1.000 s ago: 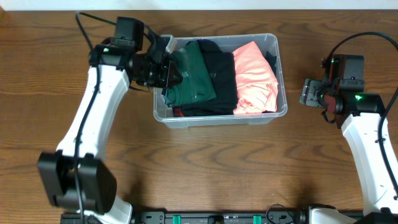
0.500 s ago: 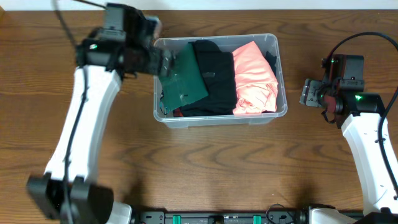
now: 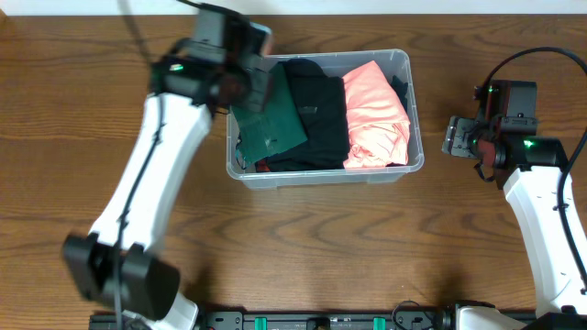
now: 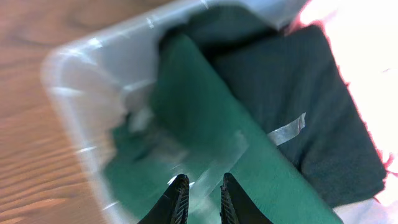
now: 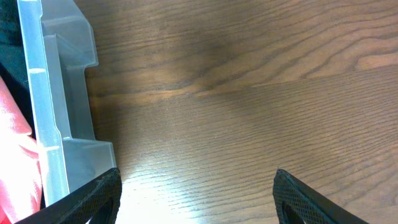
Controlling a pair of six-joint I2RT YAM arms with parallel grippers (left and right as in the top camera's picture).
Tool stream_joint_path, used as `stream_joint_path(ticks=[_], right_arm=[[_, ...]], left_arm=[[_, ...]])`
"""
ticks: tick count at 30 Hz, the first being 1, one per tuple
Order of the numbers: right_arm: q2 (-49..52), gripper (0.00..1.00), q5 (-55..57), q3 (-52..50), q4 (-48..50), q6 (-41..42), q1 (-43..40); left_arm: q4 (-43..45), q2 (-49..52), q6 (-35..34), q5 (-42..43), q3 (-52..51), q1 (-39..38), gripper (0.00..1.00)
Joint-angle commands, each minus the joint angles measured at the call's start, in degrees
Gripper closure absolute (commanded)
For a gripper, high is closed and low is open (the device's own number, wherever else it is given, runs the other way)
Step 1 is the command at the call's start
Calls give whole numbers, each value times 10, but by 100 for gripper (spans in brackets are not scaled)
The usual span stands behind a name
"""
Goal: Pack container
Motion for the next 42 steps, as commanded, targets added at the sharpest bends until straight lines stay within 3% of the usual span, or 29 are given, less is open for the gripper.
stream_joint_path(ticks=[1,5,8,11,18,20,22,28,31,36,42], right_arm=[[0,24,-2,-3,1,-5,-3],[0,24,-2,-3,0,-5,-3],[0,24,-2,-3,-1,-5,-3],[0,24,-2,-3,-1,-6,-3],[0,25,-5,-3,10,-34,8],[-2,26,-5,-3,27,-52,25],[-2,26,-5,-2,55,-77,49],[2,16,-4,-1,193,-144,135],[7,1,-42,-1,243,-136,145],[-2,1,-65,-1,274,-94,143],[-68,1,-64,-1,211,-52,114]], left_arm=[[-5,49,2,-4,-6,-21,81],[-17,115,-13,-4,-6,-35,81],[-22,150,-18,-4,-6,-36,52],[-24,152,-17,-5,-5,-33,40],[-36,23,-17,-13,7,5,25],[-35,-32,-18,-40,7,27,18],[-33,-82,-18,-77,7,56,2],[-32,-150,-69,-92,7,170,2],[-32,-147,-98,-92,6,223,2],[-49,-145,-97,-85,6,262,2],[-98,-163,-76,-74,5,266,2]])
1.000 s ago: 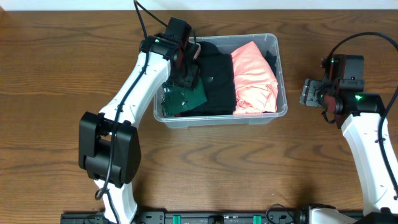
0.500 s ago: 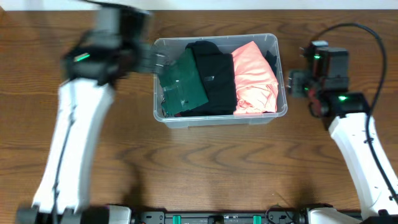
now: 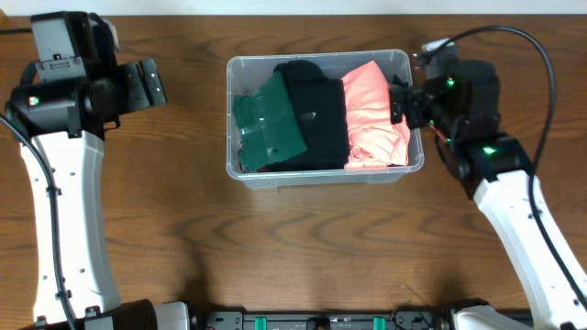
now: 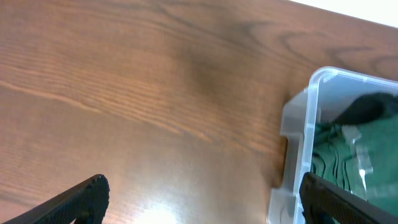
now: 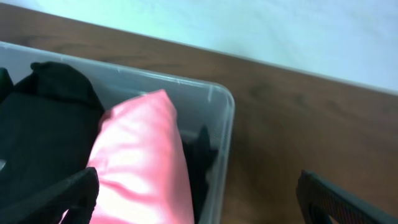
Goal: Pack container
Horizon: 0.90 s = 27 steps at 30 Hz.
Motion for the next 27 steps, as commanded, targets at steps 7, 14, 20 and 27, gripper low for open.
stream_joint_path(ticks=[7,14,20,27], right_arm=[[-182,1,77,-8,-145,58,-33],[-388,1,116,-110,-198,69,-7],[-522,1,120,-232,-205,73,-7],[-540,1,120,-280,-311,73,-7]], left_arm=[[16,-149,58,60,-64,2,2],[85,-401,66,62,-263,-1,2],[82,-567,66,62,-388,-1,2],[-50,-619,66,62,-395,-1,2]])
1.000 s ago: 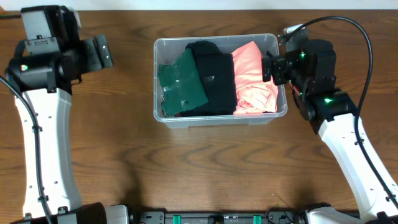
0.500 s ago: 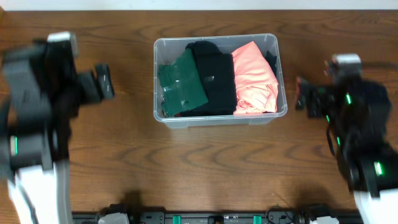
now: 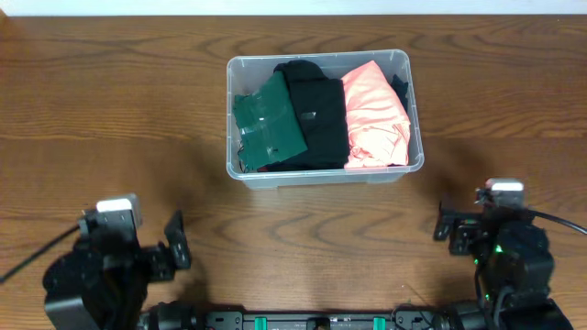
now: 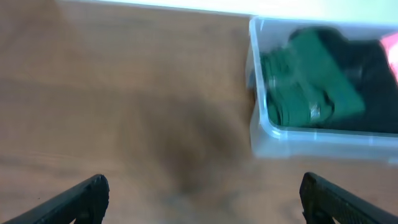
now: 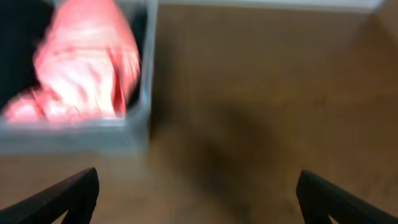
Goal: Pack container
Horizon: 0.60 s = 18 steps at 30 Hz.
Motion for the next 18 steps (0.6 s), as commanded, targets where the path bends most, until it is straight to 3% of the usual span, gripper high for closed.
stream_joint_path(ticks=[1,5,18], right_arm=[[-5,1,7,-12,-44,7,5],[-4,1,7,-13,-132,7,5],[-4,1,7,-14,-136,7,5]], left_arm=[[-42,-7,9,8,-1,0,2],[-98,-6,9,8,-1,0,2],[-97,-6,9,8,-1,0,2]])
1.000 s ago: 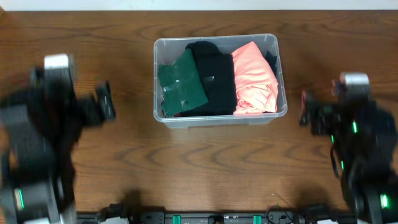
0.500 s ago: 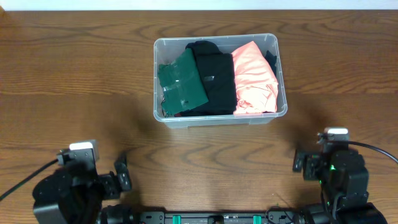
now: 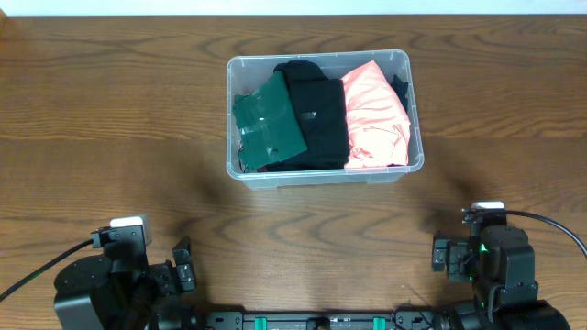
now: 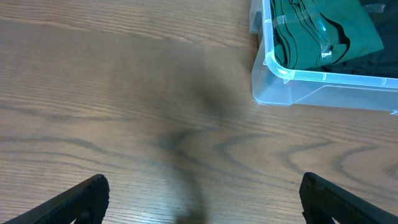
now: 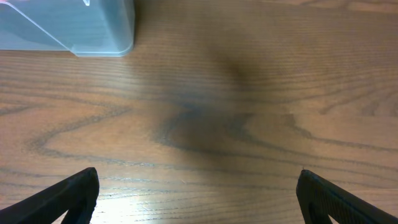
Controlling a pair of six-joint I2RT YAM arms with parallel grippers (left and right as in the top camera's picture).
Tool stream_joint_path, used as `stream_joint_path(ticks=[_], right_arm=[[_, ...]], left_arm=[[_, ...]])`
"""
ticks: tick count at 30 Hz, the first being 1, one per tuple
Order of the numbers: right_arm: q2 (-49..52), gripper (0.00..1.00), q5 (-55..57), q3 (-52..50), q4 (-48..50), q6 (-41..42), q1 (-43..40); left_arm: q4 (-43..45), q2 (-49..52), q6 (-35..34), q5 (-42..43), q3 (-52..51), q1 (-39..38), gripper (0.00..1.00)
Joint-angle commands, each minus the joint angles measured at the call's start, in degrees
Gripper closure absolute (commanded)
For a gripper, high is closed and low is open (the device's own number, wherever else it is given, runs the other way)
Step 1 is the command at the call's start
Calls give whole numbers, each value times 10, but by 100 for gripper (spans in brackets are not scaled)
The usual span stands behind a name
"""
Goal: Pack container
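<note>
A clear plastic container (image 3: 319, 177) stands at the far middle of the table. Inside lie a green garment (image 3: 268, 121), a black garment (image 3: 316, 110) and a pink garment (image 3: 374, 110), side by side. My left gripper (image 3: 180, 267) is at the near left edge, open and empty, far from the bin. In the left wrist view the left gripper (image 4: 202, 191) spans bare wood, with the container's corner (image 4: 292, 90) and the green garment (image 4: 326, 31) ahead. My right gripper (image 3: 444, 258) sits at the near right, open; the right gripper (image 5: 198, 185) holds nothing.
Brown wooden table (image 3: 110, 137) all round the bin. The container's near right corner (image 5: 93, 34) shows at the top left of the right wrist view. A black rail runs along the table's near edge (image 3: 321, 321) between the two arm bases.
Both arms have drawn slightly nearer to the table's front edge and lower. The wrist views are sharp now and show less of the bin. Both grippers stay open.
My left gripper was nearly shut over the green garment at the bin's left end, the right open beside the bin. Then the left was open at the far left and the right over the pink garment. After that both were at the near edge, where they remain.
</note>
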Motion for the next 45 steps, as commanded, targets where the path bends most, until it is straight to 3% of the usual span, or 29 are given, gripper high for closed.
stream_joint_path(ticks=[1,13,16,22,30,45], right_arm=[[-7,1,6,-1,0,7,5],[-222,1,-33,-12,7,7,-15],[-227,1,-33,-28,39,3,-16],[-231,1,-33,-130,219,-19,-15],[-232,1,-33,-349,596,-26,-15],[-232,1,-52,-350,584,-47,-15]], left_arm=[[-1,0,8,8,-1,0,2],[-1,0,8,8,-1,0,2],[-1,0,8,8,-1,0,2],[-1,0,8,8,-1,0,2],[-1,0,8,8,-1,0,2],[-1,0,8,8,-1,0,2]])
